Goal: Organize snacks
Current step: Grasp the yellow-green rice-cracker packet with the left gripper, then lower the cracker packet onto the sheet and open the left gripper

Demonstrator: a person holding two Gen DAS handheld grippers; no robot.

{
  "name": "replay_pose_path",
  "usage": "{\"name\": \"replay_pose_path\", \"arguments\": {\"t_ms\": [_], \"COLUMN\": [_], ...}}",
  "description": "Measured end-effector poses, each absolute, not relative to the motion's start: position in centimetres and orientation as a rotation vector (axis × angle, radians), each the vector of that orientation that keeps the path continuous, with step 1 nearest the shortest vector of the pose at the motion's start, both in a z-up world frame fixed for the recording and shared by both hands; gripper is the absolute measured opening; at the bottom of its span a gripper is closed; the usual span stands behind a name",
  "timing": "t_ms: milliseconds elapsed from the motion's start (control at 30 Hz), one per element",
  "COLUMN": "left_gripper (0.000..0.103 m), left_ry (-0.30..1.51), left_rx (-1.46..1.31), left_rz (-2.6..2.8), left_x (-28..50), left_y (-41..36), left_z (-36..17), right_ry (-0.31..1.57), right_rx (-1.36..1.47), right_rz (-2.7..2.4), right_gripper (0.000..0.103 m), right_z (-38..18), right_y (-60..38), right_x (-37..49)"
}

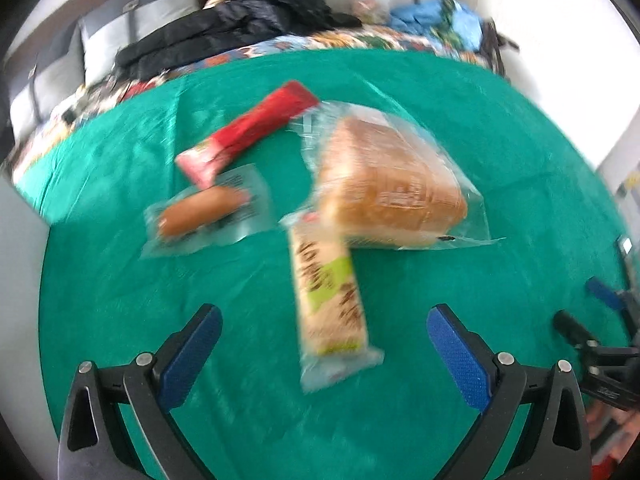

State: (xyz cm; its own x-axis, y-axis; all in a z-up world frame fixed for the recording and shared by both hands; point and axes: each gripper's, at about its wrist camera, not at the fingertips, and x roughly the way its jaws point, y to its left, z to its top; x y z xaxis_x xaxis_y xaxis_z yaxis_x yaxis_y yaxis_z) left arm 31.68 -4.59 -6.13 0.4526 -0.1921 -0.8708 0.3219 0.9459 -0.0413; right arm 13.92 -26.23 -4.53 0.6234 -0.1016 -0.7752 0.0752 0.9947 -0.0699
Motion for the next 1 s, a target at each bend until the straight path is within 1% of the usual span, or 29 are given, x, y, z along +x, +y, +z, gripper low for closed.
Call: {"name": "replay_pose_path", "arguments": {"t_ms": [33, 67, 100, 133, 167, 200, 267, 433, 633, 700, 733, 767, 800, 833, 900, 967, 1000], "left_gripper": [0.092, 0.084, 0.082, 0.070, 0.045, 0.031, 0.030, 0.030, 0.030, 0.035, 0.048, 0.066, 0.073, 0.079, 0.079, 0.093, 0.096], "left_ry": [1.060, 1.070, 1.073, 1.056, 1.042, 1.034, 1.054, 1.047, 1.038, 1.037, 1.047, 1.046, 1.037, 1.018, 1.013, 0.988, 0.979], "left_rx": [0.156, 0.173, 0.175, 0.153, 0.146, 0.140, 0.111, 0.109, 0.100, 0.080, 0.057, 0.038, 0.029, 0.032, 0.048, 0.029, 0.021], "left_rz": [-0.314, -0.303, -0.295, -0.291, -0.281, -0.271, -0.268, -0.223, -0.108, -0.071, -0.064, -0.066, -0.069, -0.069, -0.071, -0.067, -0.053], "left_x": [32.0, 32.4, 32.7, 32.9, 32.8, 32.8, 32.4, 27.5, 20.7, 19.7, 19.6, 19.5, 19.4, 19.3, 19.4, 19.5, 19.6], "left_y": [-5.1, -5.5, -5.8, -5.7, -5.7, -5.5, -4.9, -2.3, 3.3, 4.9, 5.7, 6.1, 6.3, 6.5, 6.2, 6.6, 6.8], "left_z": [-6.5, -6.9, -7.1, -6.9, -6.8, -6.6, -6.5, -5.6, -4.8, -5.3, -5.8, -6.2, -6.5, -6.8, -7.7, -8.1, -8.3], "right_ry": [0.892, 0.892, 0.892, 0.892, 0.892, 0.892, 0.892, 0.892, 0.892, 0.892, 0.892, 0.892, 0.892, 0.892, 0.892, 0.892, 0.892], "right_rx": [-0.032, -0.032, -0.032, -0.032, -0.031, -0.031, -0.031, -0.032, -0.032, -0.032, -0.032, -0.032, -0.032, -0.032, -0.032, -0.032, -0.032], "right_rz": [-0.101, -0.101, -0.101, -0.101, -0.101, -0.101, -0.101, -0.099, -0.099, -0.099, -0.099, -0.099, -0.099, -0.099, -0.099, -0.099, -0.099], "right_gripper": [0.094, 0.095, 0.095, 0.095, 0.095, 0.095, 0.095, 0.095, 0.095, 0.095, 0.095, 0.095, 0.095, 0.095, 0.095, 0.095, 0.095], "right_z": [-4.5, -4.5, -4.5, -4.5, -4.5, -4.5, -4.5, -4.5, -4.5, -4.5, -4.5, -4.5, -4.5, -4.5, -4.5, -4.5, -4.5], "right_y": [-26.2, -26.2, -26.2, -26.2, -26.2, -26.2, -26.2, -26.2, -26.2, -26.2, -26.2, -26.2, -26.2, -26.2, -26.2, -26.2, -26.2], "right_x": [13.9, 13.9, 13.9, 13.9, 13.9, 13.9, 13.9, 13.9, 13.9, 13.9, 13.9, 13.9, 13.9, 13.9, 13.9, 13.9, 13.9]}}
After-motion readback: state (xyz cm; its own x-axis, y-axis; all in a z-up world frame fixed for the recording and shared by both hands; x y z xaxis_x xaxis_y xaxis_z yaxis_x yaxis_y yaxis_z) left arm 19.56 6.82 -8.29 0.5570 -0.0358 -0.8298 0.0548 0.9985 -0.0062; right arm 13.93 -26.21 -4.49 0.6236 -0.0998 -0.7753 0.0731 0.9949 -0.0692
